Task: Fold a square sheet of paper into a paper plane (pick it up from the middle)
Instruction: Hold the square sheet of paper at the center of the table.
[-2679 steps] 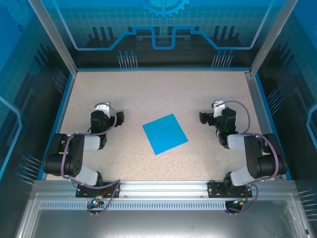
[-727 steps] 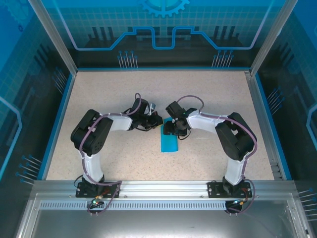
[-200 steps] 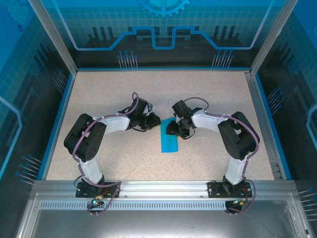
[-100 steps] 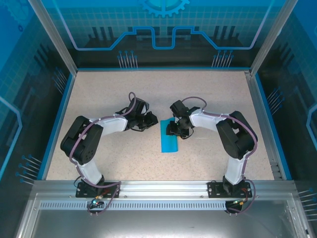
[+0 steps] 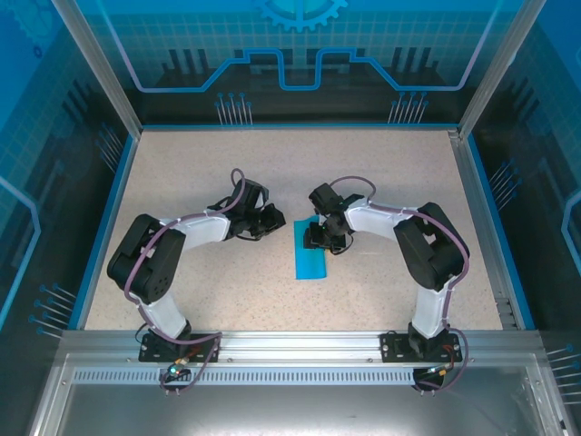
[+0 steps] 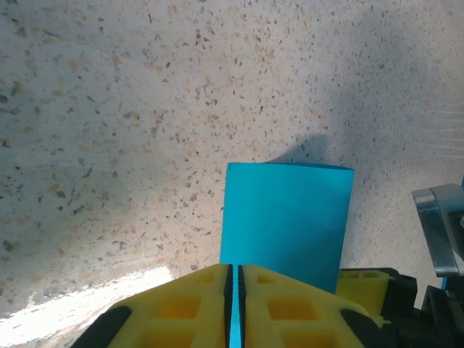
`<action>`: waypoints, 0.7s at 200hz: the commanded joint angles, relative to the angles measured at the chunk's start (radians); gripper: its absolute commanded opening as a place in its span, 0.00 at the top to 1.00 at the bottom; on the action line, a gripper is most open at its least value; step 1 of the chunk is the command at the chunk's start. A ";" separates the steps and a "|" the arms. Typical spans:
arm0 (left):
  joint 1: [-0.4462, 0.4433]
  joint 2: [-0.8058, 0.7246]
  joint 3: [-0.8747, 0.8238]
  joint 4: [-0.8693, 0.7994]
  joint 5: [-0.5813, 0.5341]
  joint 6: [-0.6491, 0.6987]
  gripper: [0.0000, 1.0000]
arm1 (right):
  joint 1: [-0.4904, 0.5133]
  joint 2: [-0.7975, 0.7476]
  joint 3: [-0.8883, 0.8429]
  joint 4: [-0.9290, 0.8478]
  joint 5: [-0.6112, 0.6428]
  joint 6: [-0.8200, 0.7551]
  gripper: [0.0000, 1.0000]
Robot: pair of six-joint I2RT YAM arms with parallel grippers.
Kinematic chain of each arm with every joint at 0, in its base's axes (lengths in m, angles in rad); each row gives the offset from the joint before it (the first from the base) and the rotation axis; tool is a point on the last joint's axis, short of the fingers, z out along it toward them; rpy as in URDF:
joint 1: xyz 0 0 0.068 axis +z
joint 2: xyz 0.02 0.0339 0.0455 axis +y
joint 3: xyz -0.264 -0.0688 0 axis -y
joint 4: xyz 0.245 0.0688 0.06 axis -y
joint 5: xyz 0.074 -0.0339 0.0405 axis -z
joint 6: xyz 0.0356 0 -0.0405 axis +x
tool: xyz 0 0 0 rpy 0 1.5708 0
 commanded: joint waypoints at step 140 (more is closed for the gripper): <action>-0.023 0.072 0.030 0.052 0.182 0.026 0.92 | 0.032 0.188 -0.065 0.050 0.055 -0.002 0.51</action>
